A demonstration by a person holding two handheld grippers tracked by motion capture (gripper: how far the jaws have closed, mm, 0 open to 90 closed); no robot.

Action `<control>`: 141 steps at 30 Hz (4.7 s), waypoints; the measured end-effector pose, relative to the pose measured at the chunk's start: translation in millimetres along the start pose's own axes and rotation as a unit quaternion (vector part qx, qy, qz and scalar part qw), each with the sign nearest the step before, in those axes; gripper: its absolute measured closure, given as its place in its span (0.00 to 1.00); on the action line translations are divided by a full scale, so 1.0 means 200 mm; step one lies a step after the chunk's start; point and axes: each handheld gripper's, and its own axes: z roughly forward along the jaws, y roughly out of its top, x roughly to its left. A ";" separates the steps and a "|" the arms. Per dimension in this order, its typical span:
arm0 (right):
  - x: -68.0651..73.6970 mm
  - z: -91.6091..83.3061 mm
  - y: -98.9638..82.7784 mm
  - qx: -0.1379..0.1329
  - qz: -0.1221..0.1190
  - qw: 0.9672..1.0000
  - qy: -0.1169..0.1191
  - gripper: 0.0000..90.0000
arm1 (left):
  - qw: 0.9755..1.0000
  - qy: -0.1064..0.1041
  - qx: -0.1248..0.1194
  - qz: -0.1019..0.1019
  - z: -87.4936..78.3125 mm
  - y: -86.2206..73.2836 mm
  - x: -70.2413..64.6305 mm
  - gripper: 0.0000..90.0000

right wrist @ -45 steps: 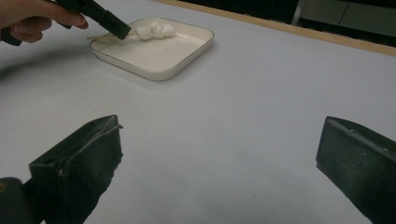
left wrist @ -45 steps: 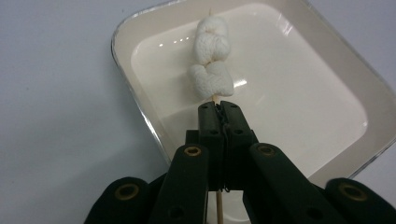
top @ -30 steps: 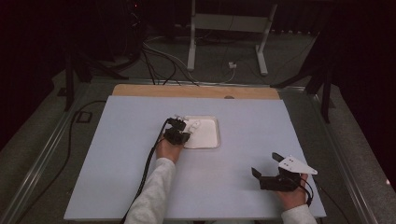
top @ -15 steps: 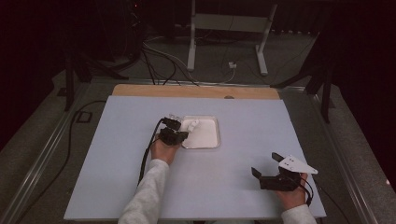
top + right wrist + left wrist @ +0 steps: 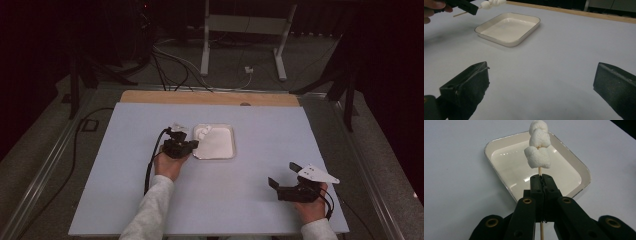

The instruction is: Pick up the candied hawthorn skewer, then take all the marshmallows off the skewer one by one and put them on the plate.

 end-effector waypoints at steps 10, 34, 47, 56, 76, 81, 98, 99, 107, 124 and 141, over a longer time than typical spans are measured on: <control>-0.02 0.00 0.04 -0.020 0.020 0.999 0.017 0.00 | 0.999 -0.015 -0.022 0.021 -0.09 -0.03 -0.03 1.00; 0.08 0.29 0.49 -0.030 0.034 0.988 0.146 0.00 | 0.996 -0.035 -0.054 0.062 -0.27 -0.13 -0.06 1.00; 0.19 0.45 0.62 -0.014 0.040 0.985 0.167 0.00 | 0.995 -0.048 -0.072 0.053 -0.29 -0.14 -0.05 1.00; 0.25 0.54 0.68 -0.012 0.068 0.979 0.191 0.00 | 0.993 -0.053 -0.088 0.053 -0.33 -0.13 -0.05 1.00; 0.31 0.73 0.68 0.034 0.146 0.953 0.263 0.29 | 0.991 -0.068 -0.098 0.067 -0.35 -0.13 -0.10 1.00; 0.28 0.77 0.67 0.033 0.217 0.928 0.301 0.58 | 0.990 -0.071 -0.095 0.072 -0.34 -0.13 -0.11 1.00; 0.30 0.82 0.64 0.066 0.245 0.914 0.317 0.73 | 0.991 -0.074 -0.095 0.066 -0.33 -0.14 -0.11 1.00; 0.30 0.82 0.64 0.066 0.245 0.913 0.318 0.75 | 0.991 -0.075 -0.094 0.066 -0.32 -0.14 -0.11 1.00; 0.30 0.78 0.67 0.064 0.223 0.921 0.311 0.85 | 0.991 -0.074 -0.085 0.077 -0.30 -0.15 -0.13 1.00; 0.29 0.77 0.68 0.063 0.225 0.929 0.287 0.90 | 0.990 -0.078 -0.082 0.087 -0.31 -0.16 -0.10 1.00; 0.26 0.75 0.69 0.048 0.235 0.933 0.270 0.92 | 0.989 -0.078 -0.079 0.093 -0.32 -0.16 -0.09 1.00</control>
